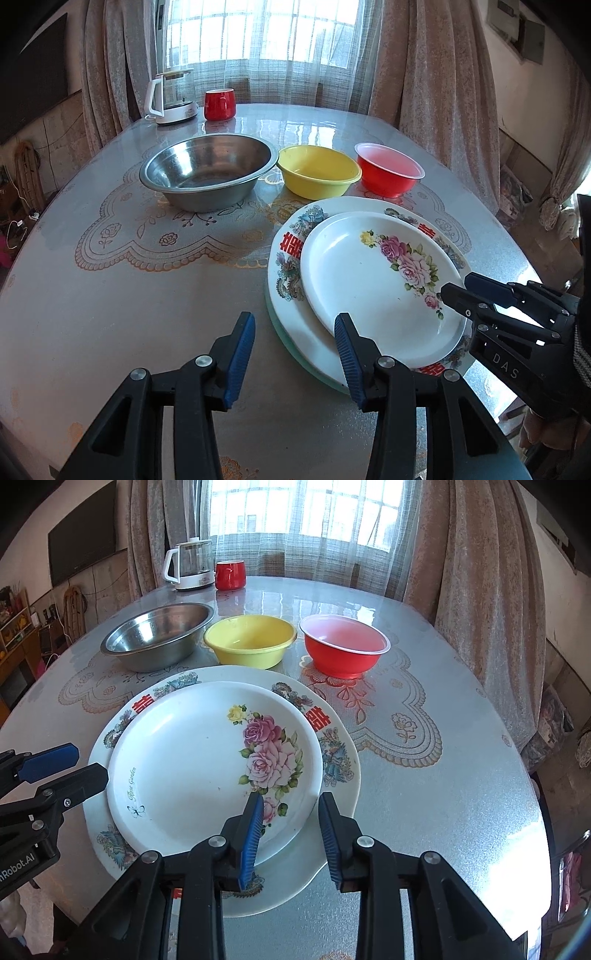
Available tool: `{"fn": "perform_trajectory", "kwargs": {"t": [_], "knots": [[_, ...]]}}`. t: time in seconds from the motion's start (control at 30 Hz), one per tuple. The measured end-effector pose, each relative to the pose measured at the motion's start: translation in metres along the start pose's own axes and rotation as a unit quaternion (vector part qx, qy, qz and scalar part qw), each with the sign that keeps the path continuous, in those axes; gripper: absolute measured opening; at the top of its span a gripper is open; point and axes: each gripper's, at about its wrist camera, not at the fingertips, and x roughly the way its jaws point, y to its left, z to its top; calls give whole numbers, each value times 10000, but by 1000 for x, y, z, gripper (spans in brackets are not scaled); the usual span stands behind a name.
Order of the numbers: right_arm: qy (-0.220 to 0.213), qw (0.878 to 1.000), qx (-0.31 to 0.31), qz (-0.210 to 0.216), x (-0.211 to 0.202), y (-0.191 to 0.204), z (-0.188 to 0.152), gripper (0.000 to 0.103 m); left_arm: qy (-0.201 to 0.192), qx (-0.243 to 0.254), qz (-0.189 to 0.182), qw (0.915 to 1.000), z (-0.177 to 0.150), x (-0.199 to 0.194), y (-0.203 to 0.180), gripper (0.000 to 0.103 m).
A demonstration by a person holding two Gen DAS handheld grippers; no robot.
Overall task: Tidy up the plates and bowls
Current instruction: 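Open both grippers and withdraw from the stacked plates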
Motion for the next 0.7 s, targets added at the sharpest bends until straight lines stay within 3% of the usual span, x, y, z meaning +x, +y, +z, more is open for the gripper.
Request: {"fn": "perform_trajectory", "kwargs": {"t": [0.6, 0.7], "knots": [[-514, 9910, 997, 736, -13, -18, 15, 32, 15, -407, 49, 9992, -4, -3, 24, 48], [-508, 9902, 1031, 795, -13, -17, 17, 33, -92, -427, 196, 9989, -3, -6, 28, 48]]}}
